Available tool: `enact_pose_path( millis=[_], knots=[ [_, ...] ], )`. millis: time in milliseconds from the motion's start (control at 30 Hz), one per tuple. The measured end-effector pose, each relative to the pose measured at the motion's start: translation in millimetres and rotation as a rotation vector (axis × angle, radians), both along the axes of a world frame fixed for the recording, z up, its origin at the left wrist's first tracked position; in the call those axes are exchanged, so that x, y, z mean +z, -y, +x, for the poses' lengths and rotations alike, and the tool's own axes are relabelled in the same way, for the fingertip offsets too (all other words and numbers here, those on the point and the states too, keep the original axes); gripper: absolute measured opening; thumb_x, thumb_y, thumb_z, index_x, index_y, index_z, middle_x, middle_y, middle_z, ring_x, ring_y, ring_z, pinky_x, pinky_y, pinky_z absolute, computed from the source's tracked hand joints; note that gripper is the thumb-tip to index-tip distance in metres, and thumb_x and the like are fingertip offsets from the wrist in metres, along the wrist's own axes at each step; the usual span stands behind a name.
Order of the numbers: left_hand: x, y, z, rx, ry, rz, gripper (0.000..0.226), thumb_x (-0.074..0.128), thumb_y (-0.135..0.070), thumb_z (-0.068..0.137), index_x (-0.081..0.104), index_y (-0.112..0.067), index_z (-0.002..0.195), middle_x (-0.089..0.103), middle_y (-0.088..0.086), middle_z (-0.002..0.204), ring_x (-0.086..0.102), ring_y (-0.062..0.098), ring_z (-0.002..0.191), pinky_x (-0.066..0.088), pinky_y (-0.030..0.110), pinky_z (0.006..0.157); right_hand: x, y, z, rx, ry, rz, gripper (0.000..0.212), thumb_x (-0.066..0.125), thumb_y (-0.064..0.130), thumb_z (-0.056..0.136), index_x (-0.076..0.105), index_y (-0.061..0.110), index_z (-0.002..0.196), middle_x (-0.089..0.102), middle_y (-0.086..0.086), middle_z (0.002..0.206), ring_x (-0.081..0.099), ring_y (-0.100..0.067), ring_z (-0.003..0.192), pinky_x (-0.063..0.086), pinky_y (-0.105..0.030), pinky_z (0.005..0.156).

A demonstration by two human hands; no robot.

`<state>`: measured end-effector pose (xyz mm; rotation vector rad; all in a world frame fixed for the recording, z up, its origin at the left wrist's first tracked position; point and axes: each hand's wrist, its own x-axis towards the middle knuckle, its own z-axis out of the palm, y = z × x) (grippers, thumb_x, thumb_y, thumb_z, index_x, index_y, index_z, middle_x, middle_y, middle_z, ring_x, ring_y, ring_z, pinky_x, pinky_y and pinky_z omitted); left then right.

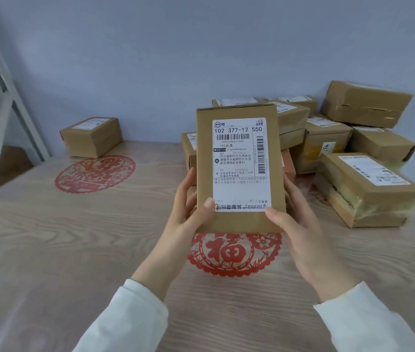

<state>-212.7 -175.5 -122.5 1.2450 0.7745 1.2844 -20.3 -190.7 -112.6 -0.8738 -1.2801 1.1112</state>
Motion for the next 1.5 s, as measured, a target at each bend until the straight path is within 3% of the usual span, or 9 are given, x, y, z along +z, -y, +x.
enact_pose_path(
  millis=[100, 233, 500, 633, 800, 1067, 1267, 1400, 1500],
  knots=[
    [-7, 18, 0, -0.028, -0.046, -0.001, 0.094, 0.073, -0.044, 0.064, 0.023, -0.049, 0.143, 0.058, -0.015, 0.131, 0.058, 0.009, 0.119, 0.050, 0.034, 0.094, -11, 20, -1, 0.008, 0.103, 0.030, 0.079, 0.066, 0.027, 0.072, 0.029, 0.046, 0.139, 0.049, 0.026, 0.133, 0.051, 0.012, 0.113, 0.049, -0.011, 0.082],
    [-17, 38, 2, -0.053, -0.079, 0.014, 0.089, 0.078, -0.026, 0.072, 0.027, -0.037, 0.143, 0.062, -0.009, 0.127, 0.062, 0.014, 0.113, 0.055, 0.027, 0.081, -21, 42, -5, 0.068, 0.180, 0.045, 0.090, 0.072, 0.028, 0.081, 0.011, 0.048, 0.144, 0.042, 0.043, 0.129, 0.043, 0.015, 0.120, 0.047, -0.012, 0.089],
    [-9, 56, -11, -0.072, -0.170, 0.077, 0.116, 0.081, -0.040, 0.056, 0.009, -0.051, 0.146, 0.044, -0.019, 0.143, 0.048, 0.003, 0.127, 0.053, 0.025, 0.086, -27, 67, -15, -0.025, 0.018, 0.031, 0.089, 0.078, 0.031, 0.065, 0.029, 0.047, 0.138, 0.057, 0.022, 0.128, 0.053, 0.004, 0.116, 0.049, -0.012, 0.083],
    [-9, 57, -11, -0.089, -0.220, 0.105, 0.109, 0.084, -0.040, 0.058, 0.018, -0.052, 0.144, 0.047, -0.013, 0.143, 0.048, 0.015, 0.129, 0.046, 0.045, 0.102, -24, 68, -14, -0.016, -0.010, 0.002, 0.090, 0.076, 0.031, 0.065, 0.028, 0.043, 0.141, 0.060, 0.024, 0.122, 0.056, 0.004, 0.113, 0.050, -0.011, 0.078],
    [-9, 57, -5, -0.150, -0.184, 0.088, 0.106, 0.082, -0.032, 0.062, 0.018, -0.048, 0.145, 0.051, -0.012, 0.140, 0.053, 0.014, 0.124, 0.054, 0.031, 0.084, -25, 69, -6, -0.014, 0.014, -0.002, 0.098, 0.079, 0.039, 0.054, 0.029, 0.047, 0.138, 0.057, 0.022, 0.127, 0.053, 0.003, 0.116, 0.051, -0.015, 0.081],
    [-8, 50, 4, -0.091, -0.225, 0.087, 0.103, 0.085, -0.042, 0.055, 0.030, -0.048, 0.141, 0.054, -0.012, 0.135, 0.054, 0.011, 0.123, 0.050, 0.039, 0.097, -24, 63, 3, -0.043, -0.004, -0.087, 0.102, 0.082, 0.048, 0.048, 0.031, 0.047, 0.137, 0.060, 0.018, 0.127, 0.055, -0.003, 0.117, 0.053, -0.018, 0.079],
    [-5, 44, 7, -0.028, -0.110, -0.008, 0.099, 0.082, -0.042, 0.050, 0.039, -0.038, 0.139, 0.067, -0.007, 0.118, 0.065, 0.016, 0.109, 0.057, 0.033, 0.083, -22, 62, -5, -0.055, 0.044, -0.063, 0.096, 0.082, 0.041, 0.054, 0.034, 0.045, 0.137, 0.060, 0.018, 0.125, 0.058, -0.003, 0.114, 0.053, -0.024, 0.086],
    [-10, 44, 7, -0.007, -0.163, 0.001, 0.106, 0.088, -0.044, 0.047, 0.036, -0.042, 0.139, 0.061, -0.006, 0.127, 0.060, 0.016, 0.116, 0.054, 0.039, 0.091, -21, 57, -6, -0.094, -0.062, -0.137, 0.087, 0.084, 0.046, 0.061, 0.041, 0.036, 0.136, 0.065, 0.011, 0.120, 0.062, -0.010, 0.111, 0.054, -0.035, 0.089],
    [-10, 43, 6, -0.038, -0.194, -0.013, 0.108, 0.088, -0.050, 0.047, 0.032, -0.046, 0.140, 0.058, -0.009, 0.130, 0.057, 0.016, 0.120, 0.052, 0.042, 0.095, -20, 56, -9, -0.129, -0.063, -0.148, 0.081, 0.082, 0.044, 0.064, 0.044, 0.033, 0.134, 0.067, 0.009, 0.117, 0.064, -0.009, 0.106, 0.055, -0.032, 0.086]
  ],
)
